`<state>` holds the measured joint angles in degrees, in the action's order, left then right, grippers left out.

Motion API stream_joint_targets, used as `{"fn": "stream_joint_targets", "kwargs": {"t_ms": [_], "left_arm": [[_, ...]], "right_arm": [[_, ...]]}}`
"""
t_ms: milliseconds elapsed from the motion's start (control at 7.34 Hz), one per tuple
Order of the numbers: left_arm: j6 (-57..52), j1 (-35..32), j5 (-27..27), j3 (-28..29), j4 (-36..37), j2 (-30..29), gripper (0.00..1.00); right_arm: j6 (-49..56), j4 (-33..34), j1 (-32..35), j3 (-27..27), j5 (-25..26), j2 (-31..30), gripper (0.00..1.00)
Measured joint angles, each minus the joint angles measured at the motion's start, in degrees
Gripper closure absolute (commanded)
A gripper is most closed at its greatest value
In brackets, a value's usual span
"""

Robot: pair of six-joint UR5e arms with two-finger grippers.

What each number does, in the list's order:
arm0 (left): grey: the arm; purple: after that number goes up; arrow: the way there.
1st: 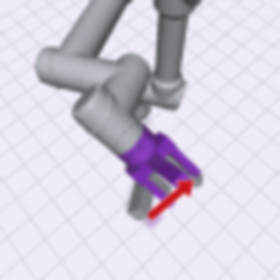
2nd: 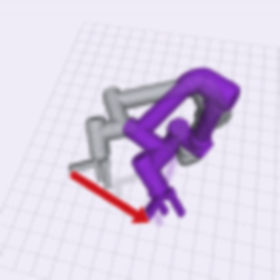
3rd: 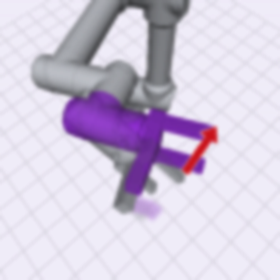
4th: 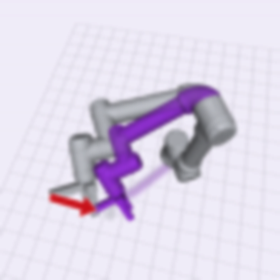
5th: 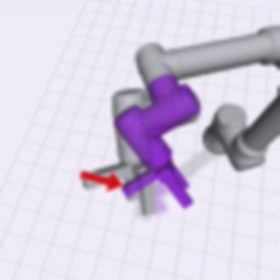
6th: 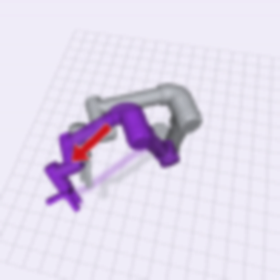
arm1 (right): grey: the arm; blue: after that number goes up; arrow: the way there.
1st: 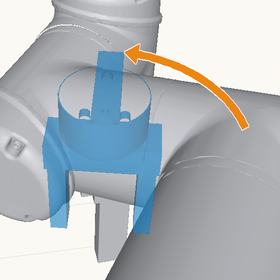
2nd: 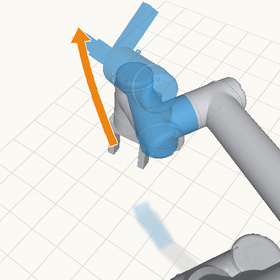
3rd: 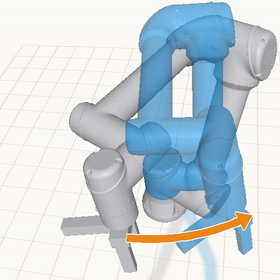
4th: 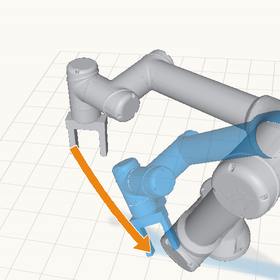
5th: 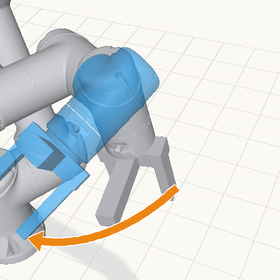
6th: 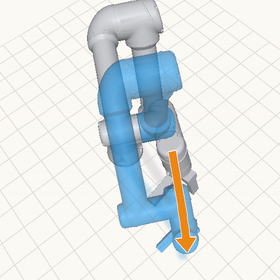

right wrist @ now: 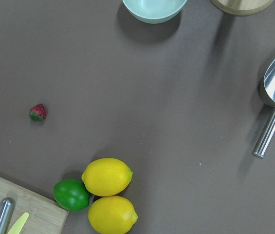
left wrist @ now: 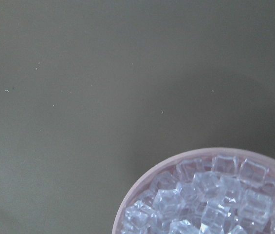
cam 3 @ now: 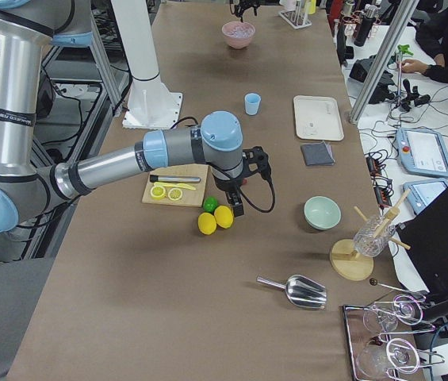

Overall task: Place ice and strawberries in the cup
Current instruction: 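Lower the left gripper into the bowl and grasp another ice cube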

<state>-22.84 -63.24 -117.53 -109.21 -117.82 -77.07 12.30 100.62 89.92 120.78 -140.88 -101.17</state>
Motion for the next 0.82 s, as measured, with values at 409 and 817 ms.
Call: {"fn": "stream_joint_targets", "kwargs": {"t_ms": [409, 817], "left_arm": [[-1.91, 3.15, 5.09, 3.30, -5.85, 2.01, 0.06], [-1.80, 5.43, 4.98, 4.56, -8.11, 5.22, 0.09]], "right_arm": [[0.00, 0.09, -0.01, 1.21, -0.45, -1.48, 0.01], [-0.08, 0.32, -0.01, 1.65, -0.70, -1.83, 0.01]]}}
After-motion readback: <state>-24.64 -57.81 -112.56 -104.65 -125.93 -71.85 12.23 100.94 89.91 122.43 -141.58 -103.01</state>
